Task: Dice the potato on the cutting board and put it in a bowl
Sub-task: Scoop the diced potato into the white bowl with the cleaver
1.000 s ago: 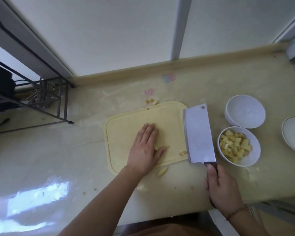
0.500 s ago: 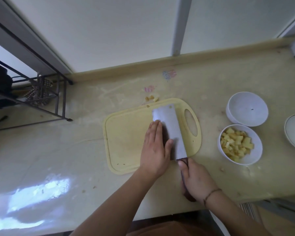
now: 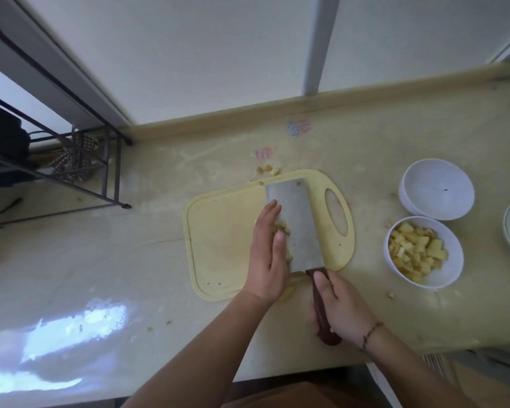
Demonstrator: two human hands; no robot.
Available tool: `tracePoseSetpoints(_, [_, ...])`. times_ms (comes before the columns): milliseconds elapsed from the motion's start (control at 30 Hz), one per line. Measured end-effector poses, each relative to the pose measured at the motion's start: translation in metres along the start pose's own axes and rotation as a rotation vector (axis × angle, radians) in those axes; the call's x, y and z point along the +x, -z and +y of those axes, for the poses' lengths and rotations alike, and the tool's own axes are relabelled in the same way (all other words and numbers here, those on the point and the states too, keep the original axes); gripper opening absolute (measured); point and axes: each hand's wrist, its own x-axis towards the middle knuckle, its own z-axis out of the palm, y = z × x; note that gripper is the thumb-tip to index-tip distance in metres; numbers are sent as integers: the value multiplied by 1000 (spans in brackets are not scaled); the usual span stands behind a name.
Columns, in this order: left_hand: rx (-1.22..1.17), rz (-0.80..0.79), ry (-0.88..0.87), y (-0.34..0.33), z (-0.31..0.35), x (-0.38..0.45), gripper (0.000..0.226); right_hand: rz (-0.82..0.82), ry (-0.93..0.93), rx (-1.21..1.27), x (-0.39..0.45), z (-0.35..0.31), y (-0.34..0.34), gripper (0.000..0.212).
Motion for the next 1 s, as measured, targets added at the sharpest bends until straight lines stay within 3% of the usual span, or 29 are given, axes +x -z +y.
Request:
tracePoseSetpoints(133, [-32,62,-33,12,2,7,50,18,-34,70,-4,2,2,47])
tracePoseSetpoints(233, [166,114,-26,33,-13,11,39,28,-46,100,-5,3,5,47])
tracePoseSetpoints(467, [731,-237,-276,67,-43,20,54,38,-38,131,-6,8,12,44])
tracePoseSetpoints(533, [777,-297,-351,68,-44,24,53,38,-44,139,-6,9,14,44])
tracePoseSetpoints(667, [737,-307,-512,68,-43,27,29,40,-34,129,-5,10,17,43])
tracePoseSetpoints(1000, [895,-416,-375,58,-20,39,15,27,-36,100,-7,10,23,47])
